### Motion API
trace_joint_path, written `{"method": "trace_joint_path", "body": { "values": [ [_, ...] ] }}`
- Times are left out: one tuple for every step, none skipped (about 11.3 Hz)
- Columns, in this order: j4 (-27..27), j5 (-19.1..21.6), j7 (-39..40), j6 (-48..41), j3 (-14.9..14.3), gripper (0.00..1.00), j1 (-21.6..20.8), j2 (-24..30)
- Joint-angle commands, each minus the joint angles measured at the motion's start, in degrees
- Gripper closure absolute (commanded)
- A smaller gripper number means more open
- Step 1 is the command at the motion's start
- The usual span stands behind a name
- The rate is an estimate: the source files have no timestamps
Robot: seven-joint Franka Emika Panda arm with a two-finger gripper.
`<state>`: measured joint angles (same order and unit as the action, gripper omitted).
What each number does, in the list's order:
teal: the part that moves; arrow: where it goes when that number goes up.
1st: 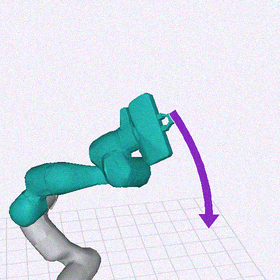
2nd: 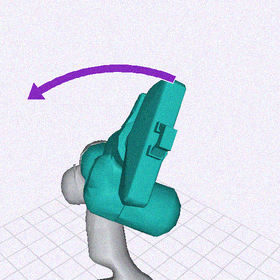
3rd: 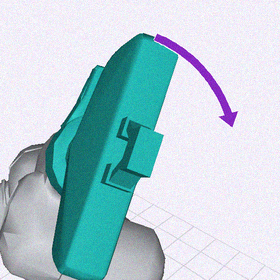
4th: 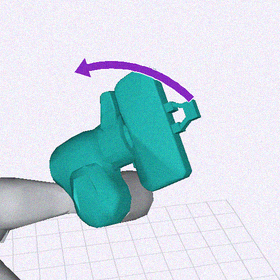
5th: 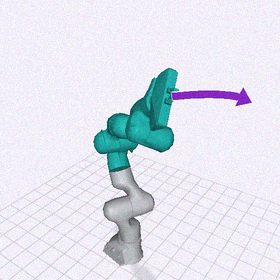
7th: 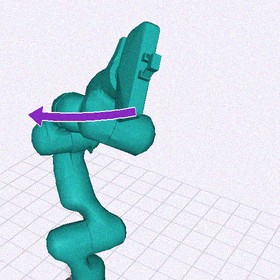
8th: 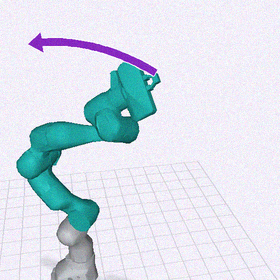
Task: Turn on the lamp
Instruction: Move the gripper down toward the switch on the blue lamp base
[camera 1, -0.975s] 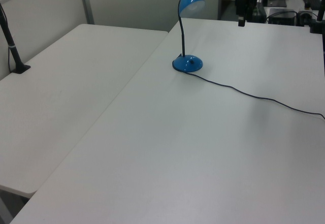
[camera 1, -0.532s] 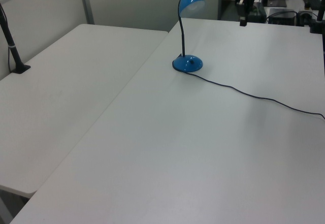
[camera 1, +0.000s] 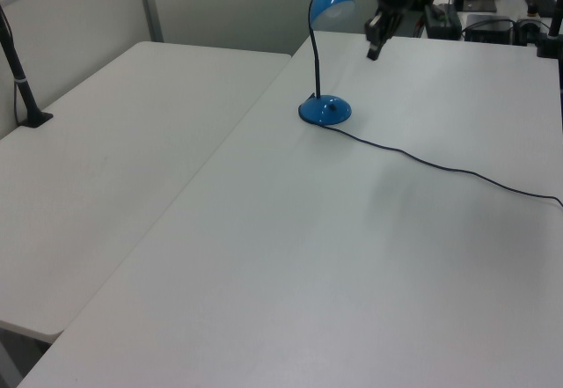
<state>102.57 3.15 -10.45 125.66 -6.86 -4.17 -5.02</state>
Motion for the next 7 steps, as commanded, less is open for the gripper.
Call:
{"method": "trace_joint_path", "body": {
  "values": [
    [2.55, -6.10, -7.62, 9.42, 1.41, 1.00, -0.05, -3.57],
    [2.46, -10.40, -12.44, 11.00, 2.46, 1.00, 0.04, -5.33],
    [2.55, -14.45, -17.88, 13.71, 2.90, 1.00, 0.04, -7.44],
    [2.11, -18.84, -22.72, 17.04, 2.99, 1.00, 0.21, -10.07],
    [1.93, -19.75, -24.25, 19.51, 2.99, 1.00, 0.47, -11.75],
    [1.84, -19.76, -24.44, 22.06, 2.99, 1.00, 1.17, -13.33],
    [0.36, -19.67, -24.53, 24.09, 2.99, 1.00, 1.70, -15.52]
  ]
}}
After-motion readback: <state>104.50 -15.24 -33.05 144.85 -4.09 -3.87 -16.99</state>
